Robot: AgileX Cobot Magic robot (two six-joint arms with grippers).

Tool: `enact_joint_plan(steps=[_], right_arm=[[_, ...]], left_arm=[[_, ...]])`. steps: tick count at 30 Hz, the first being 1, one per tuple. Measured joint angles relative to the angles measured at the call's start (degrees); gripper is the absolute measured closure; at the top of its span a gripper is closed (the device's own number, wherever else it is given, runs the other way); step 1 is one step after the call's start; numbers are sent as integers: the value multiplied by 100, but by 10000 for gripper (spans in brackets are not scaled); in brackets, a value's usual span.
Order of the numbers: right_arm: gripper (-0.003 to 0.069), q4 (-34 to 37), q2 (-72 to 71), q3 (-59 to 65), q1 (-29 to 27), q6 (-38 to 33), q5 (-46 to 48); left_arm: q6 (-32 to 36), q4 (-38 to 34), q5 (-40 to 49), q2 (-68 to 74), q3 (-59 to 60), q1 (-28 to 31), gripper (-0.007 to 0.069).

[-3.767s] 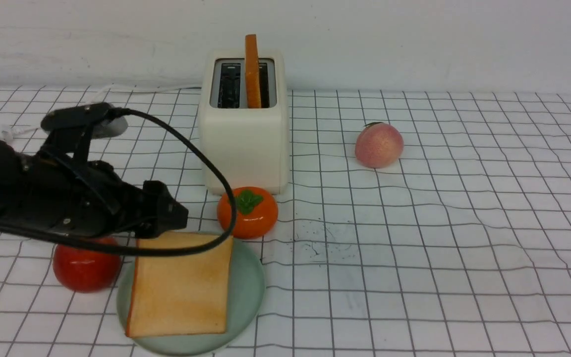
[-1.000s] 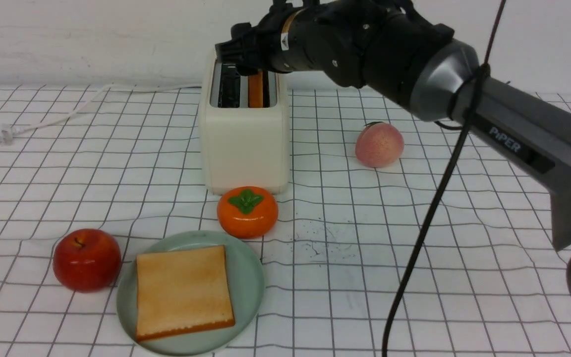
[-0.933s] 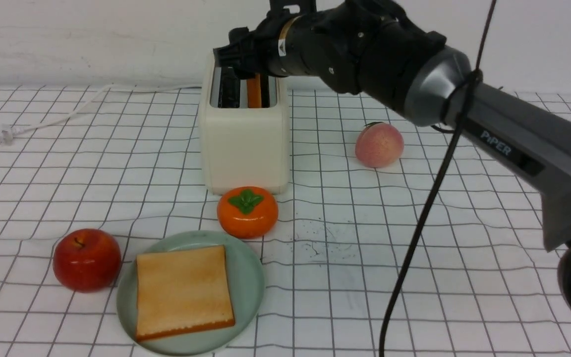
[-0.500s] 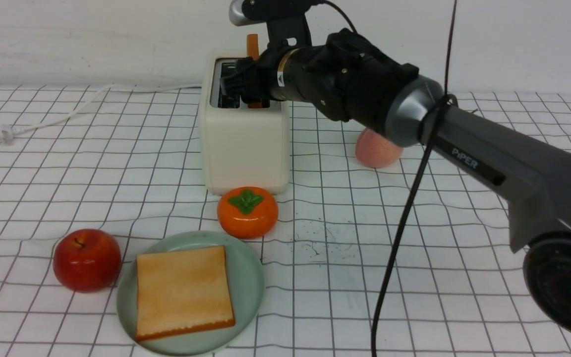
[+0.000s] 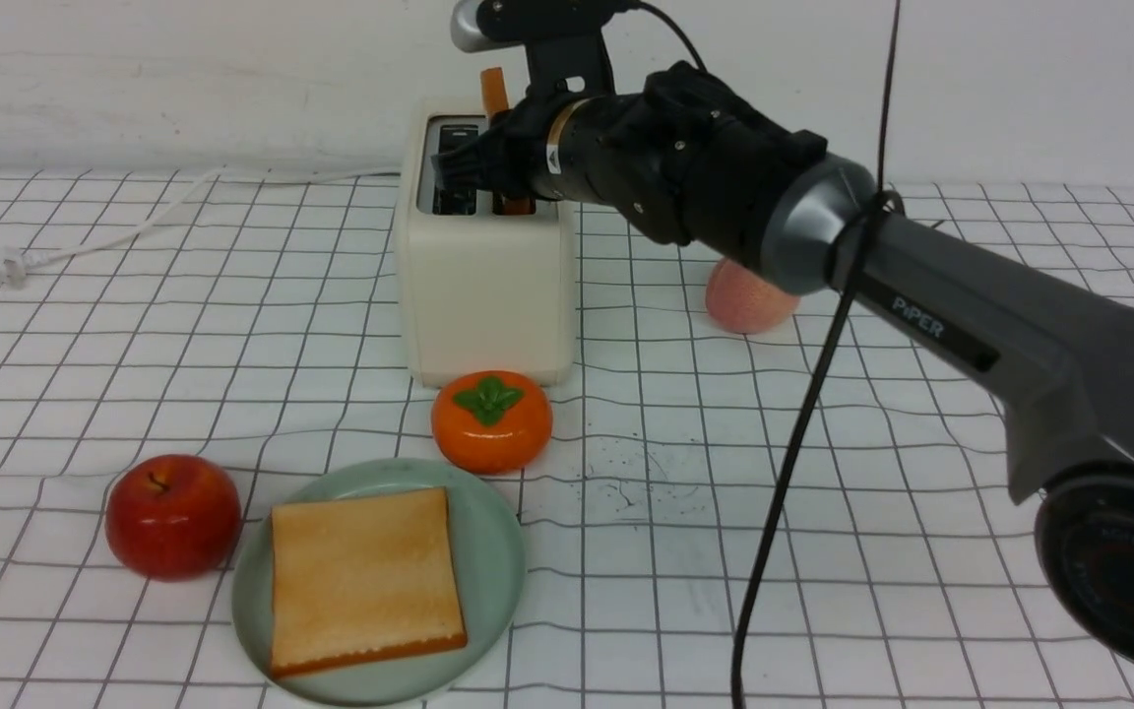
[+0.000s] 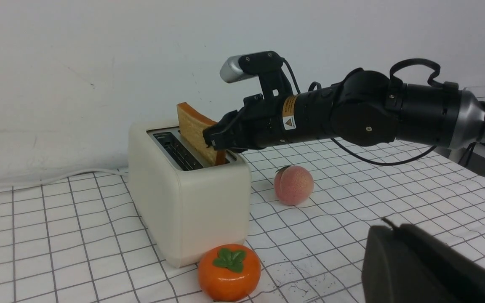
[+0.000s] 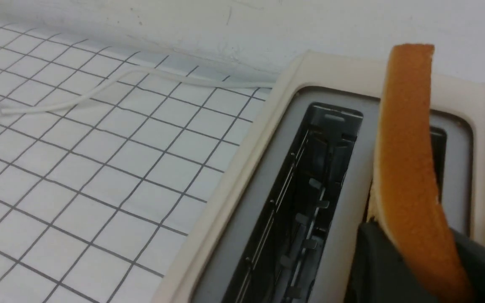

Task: Take toasted bread from bread machine on white checkered table place on plate.
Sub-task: 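Grasp the toast slice in the toaster and pull it up out of the slot with the right gripper, then place the held slice of bread on top of the slice on the plate with the right gripper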

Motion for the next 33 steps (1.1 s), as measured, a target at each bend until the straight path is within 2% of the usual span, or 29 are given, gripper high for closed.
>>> enact_joint_plan(steps=[6,11,14,17,19,21,25,29,30,31,33], right_arm=[[536,46,-236,26,11,12,-349],[536,119,-985,26,184,-46,-71],[536,245,-1627,21,438,-560,818],[536,726,-2209,35,689,-1606,1923],[536,1273,-2540,161,766,-2244,2590],[536,1629,-2729,289,764,-2517,2972],[536,3069,-3396,1370,410,-3335,4091],[536,4894,-3694,2721,63,-4324,4082],[536,5096,-3694,2784,58,-4388,4062],[536,5908,-3639,3336,51,-5007,3796],[536,6952,-3447,3813,72,-5730,3455]], left_arm=[[0,6,97,0,0,0,638],[0,19,198,0,0,0,638],[0,59,360,0,0,0,638],[0,77,526,0,0,0,638],[0,76,635,0,0,0,638],[0,93,705,0,0,0,638],[0,157,1316,0,0,0,638],[-236,412,1937,0,0,0,638],[-263,431,1955,0,0,0,638],[-552,661,2058,0,0,0,638],[-881,1008,2086,0,0,0,638]])
